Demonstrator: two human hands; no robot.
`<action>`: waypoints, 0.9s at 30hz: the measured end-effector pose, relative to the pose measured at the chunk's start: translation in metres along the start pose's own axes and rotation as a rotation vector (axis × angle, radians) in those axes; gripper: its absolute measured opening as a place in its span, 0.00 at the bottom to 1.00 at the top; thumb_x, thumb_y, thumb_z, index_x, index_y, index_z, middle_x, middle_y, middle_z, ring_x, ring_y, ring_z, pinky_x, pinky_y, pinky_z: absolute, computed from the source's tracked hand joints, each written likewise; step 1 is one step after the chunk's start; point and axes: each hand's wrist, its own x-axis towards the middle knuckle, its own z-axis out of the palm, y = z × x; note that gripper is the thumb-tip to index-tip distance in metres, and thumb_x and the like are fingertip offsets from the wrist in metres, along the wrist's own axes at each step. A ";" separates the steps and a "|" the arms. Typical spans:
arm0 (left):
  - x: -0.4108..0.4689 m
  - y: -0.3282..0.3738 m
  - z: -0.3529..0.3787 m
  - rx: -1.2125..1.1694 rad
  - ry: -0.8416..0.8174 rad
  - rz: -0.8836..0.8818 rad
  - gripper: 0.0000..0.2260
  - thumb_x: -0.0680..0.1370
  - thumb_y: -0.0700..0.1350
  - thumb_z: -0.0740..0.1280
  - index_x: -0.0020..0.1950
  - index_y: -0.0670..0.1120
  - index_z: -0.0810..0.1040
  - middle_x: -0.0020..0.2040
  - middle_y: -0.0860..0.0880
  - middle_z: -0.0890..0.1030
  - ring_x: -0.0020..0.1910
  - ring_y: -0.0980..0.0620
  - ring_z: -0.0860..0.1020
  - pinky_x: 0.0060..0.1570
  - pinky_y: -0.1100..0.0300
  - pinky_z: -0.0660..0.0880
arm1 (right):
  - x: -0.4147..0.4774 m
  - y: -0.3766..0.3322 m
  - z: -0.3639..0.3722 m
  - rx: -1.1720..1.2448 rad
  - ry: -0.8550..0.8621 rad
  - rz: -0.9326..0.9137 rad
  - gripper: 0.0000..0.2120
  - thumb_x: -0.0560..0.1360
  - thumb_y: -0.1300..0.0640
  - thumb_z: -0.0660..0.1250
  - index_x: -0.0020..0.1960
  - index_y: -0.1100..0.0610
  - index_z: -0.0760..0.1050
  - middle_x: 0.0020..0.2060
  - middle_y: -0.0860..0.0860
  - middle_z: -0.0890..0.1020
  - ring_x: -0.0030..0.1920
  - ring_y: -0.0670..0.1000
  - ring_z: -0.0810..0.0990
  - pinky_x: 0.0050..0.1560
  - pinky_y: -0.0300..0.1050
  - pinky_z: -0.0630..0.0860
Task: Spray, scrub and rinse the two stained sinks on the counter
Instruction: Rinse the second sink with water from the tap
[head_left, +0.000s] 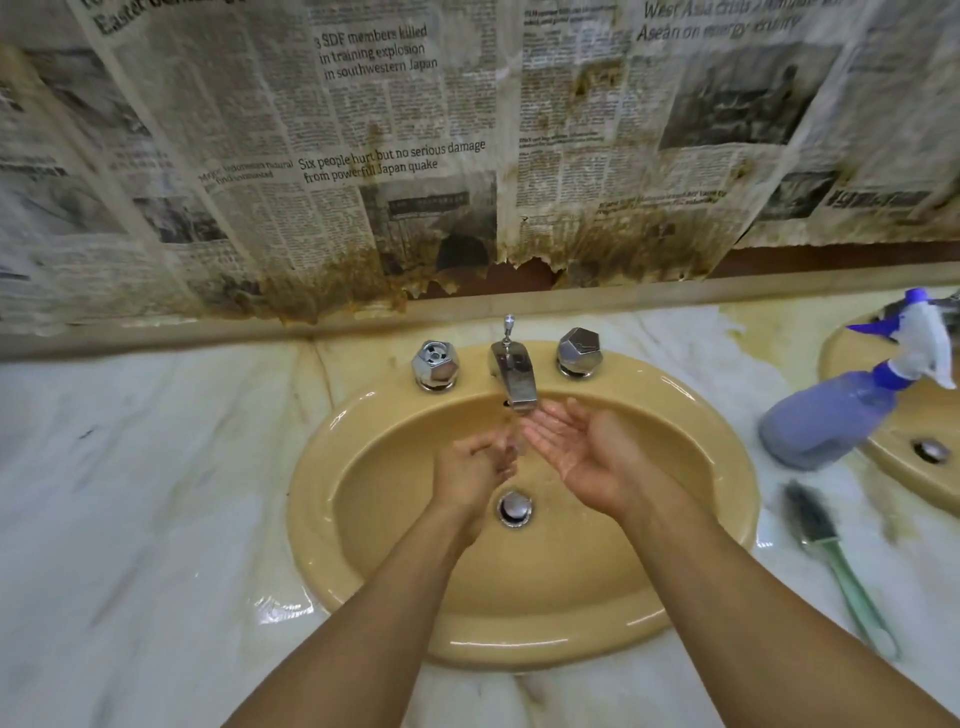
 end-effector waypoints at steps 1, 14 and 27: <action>0.007 0.007 0.015 -0.138 -0.033 -0.082 0.10 0.84 0.33 0.62 0.54 0.40 0.84 0.48 0.43 0.84 0.49 0.48 0.80 0.50 0.57 0.82 | -0.002 -0.008 -0.002 -0.028 0.008 -0.024 0.15 0.86 0.60 0.56 0.58 0.69 0.76 0.56 0.66 0.82 0.55 0.61 0.83 0.56 0.52 0.81; 0.033 0.022 0.006 -0.593 0.064 -0.501 0.16 0.87 0.43 0.53 0.56 0.35 0.77 0.46 0.41 0.78 0.41 0.48 0.77 0.37 0.54 0.81 | 0.000 -0.013 0.012 -0.247 0.092 0.186 0.20 0.85 0.60 0.51 0.51 0.70 0.79 0.41 0.64 0.84 0.42 0.59 0.84 0.34 0.50 0.83; 0.011 0.016 -0.015 -0.047 0.016 -0.214 0.10 0.85 0.36 0.61 0.57 0.40 0.83 0.56 0.41 0.85 0.53 0.45 0.85 0.52 0.54 0.81 | 0.010 -0.088 0.003 -1.387 0.011 -0.610 0.12 0.80 0.57 0.63 0.54 0.56 0.85 0.54 0.54 0.85 0.58 0.56 0.81 0.62 0.52 0.77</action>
